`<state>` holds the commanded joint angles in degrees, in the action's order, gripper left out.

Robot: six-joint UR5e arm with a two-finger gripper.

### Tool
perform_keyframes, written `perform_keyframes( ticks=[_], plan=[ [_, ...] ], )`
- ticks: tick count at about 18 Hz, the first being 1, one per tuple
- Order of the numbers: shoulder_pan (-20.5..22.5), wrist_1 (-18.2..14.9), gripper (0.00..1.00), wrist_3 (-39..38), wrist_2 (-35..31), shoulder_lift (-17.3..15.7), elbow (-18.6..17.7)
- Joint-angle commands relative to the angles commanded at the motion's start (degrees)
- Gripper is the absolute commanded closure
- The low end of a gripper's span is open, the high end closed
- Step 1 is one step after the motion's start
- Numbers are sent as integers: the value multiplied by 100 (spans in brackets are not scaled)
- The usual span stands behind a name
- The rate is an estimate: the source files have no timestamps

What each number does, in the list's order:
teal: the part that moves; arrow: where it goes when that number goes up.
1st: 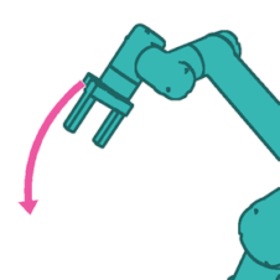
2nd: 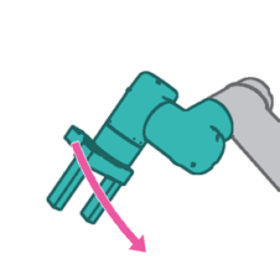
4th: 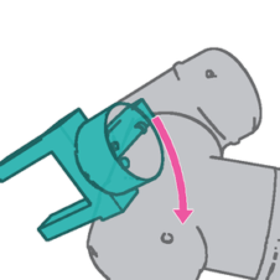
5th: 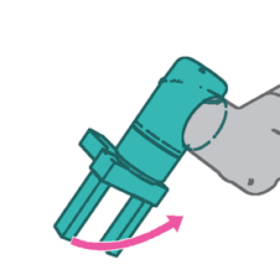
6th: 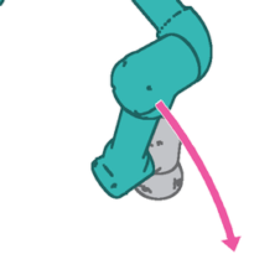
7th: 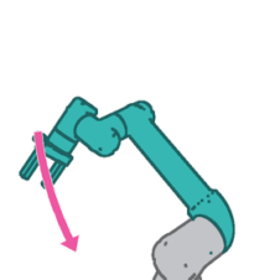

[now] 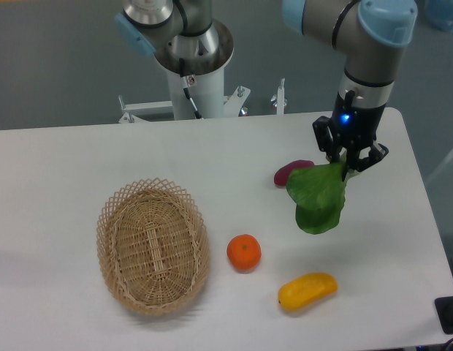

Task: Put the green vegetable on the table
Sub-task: 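Lower the held green bok choy toward the table beside the orange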

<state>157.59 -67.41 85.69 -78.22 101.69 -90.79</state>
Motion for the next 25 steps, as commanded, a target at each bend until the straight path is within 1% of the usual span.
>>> perform_keyframes(
  ticks=[3,5,11,13,14,17,18,20,21,23,25],
  plan=[
    [9,87,68,0,0,-9,-167],
    [0,281,68,0,0,-9,-211],
    [-26,492,68,-17,-26,-18,-474],
    [-44,518,68,-61,-26,-35,-632],
    [-53,623,69,-79,-26,-61,-711],
    [-88,1281,69,-88,-44,-70,-1071],
    [-97,1440,69,-70,-44,-62,-1185],
    [-114,1625,69,8,-53,-9,-1274],
    [-132,1756,70,52,-53,78,-1274],
    [-342,2143,70,193,-96,359,-1257],
    [-396,2302,70,211,-298,492,-1283]
  ],
)
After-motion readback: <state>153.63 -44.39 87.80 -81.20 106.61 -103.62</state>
